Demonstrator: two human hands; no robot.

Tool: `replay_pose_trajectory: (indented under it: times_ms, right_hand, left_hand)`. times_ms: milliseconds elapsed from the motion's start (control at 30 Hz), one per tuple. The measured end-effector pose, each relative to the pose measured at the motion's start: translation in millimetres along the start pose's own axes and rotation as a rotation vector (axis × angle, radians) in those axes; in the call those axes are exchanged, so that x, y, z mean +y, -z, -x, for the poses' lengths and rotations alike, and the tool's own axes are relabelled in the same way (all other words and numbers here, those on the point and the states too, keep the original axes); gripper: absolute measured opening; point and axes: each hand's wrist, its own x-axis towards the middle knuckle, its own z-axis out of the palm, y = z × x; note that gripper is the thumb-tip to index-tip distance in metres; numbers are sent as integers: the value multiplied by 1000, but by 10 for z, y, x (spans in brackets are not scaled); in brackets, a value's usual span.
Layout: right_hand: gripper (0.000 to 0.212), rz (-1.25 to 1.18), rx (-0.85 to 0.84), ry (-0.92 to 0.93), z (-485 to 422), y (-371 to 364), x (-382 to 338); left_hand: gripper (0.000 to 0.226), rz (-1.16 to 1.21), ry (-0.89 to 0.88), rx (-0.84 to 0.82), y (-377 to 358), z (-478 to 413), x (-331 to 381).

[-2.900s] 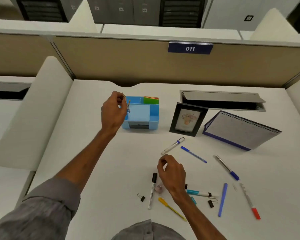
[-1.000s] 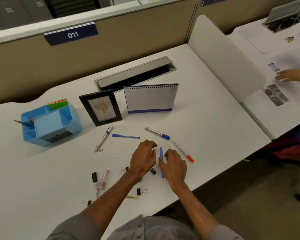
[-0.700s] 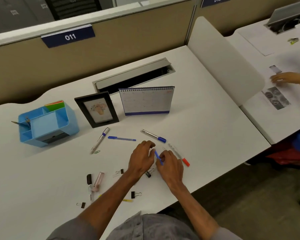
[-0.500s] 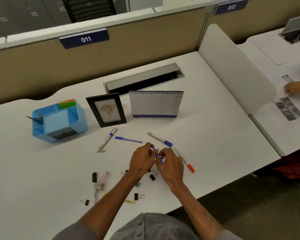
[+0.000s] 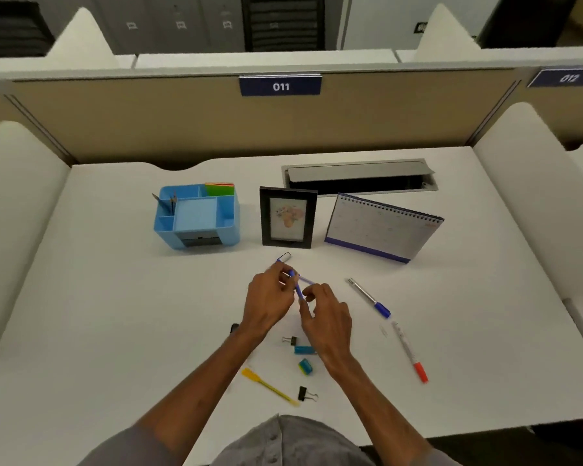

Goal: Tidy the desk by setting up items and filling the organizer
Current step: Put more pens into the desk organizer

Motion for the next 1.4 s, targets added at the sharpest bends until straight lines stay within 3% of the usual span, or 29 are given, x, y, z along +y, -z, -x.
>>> replay_pose_trajectory:
  times_ms: [133, 467, 600, 1133, 1400]
  right_hand:
    - [18, 21, -32, 91, -55, -179, -356]
    - [20, 22, -118, 245, 1, -693, -1080]
    - [17, 28, -131, 250, 13, -830, -1181]
    - [18, 23, -115, 142, -76, -1032, -1250]
    - [20, 91, -131, 109, 20, -879, -1031]
  left_hand:
    - [25, -12, 19, 110, 493, -96, -208]
    - [18, 40, -93, 566, 2181, -573, -785]
    - [13, 71, -106, 679, 2685, -873, -954]
    - [20, -86, 66, 471, 2534, -1317, -1735]
    - [38, -10, 29, 563, 2438, -1166, -1668]
